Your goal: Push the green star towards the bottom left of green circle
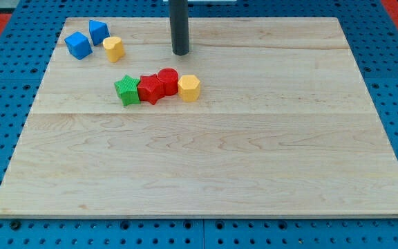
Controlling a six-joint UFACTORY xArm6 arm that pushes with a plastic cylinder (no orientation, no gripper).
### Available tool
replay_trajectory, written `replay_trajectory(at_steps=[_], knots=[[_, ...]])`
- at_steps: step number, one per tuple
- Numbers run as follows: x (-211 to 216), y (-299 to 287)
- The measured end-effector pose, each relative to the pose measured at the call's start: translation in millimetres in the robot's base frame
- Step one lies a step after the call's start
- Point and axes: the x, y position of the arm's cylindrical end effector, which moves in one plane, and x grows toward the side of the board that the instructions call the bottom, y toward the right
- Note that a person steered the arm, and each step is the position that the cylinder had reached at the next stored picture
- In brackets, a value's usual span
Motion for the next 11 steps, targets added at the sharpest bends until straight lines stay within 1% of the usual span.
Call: replay_trajectory(at_steps=[2, 3, 4, 5, 6, 7, 8, 9, 11], knots=[[-0.5, 0.9], [4.7, -13.0], [18.2, -79.5], [65.0, -118.0], [127.4, -124.4], [144.4, -84.7], [121.2, -58.9], [103.9, -48.1], [101.6, -46.7]])
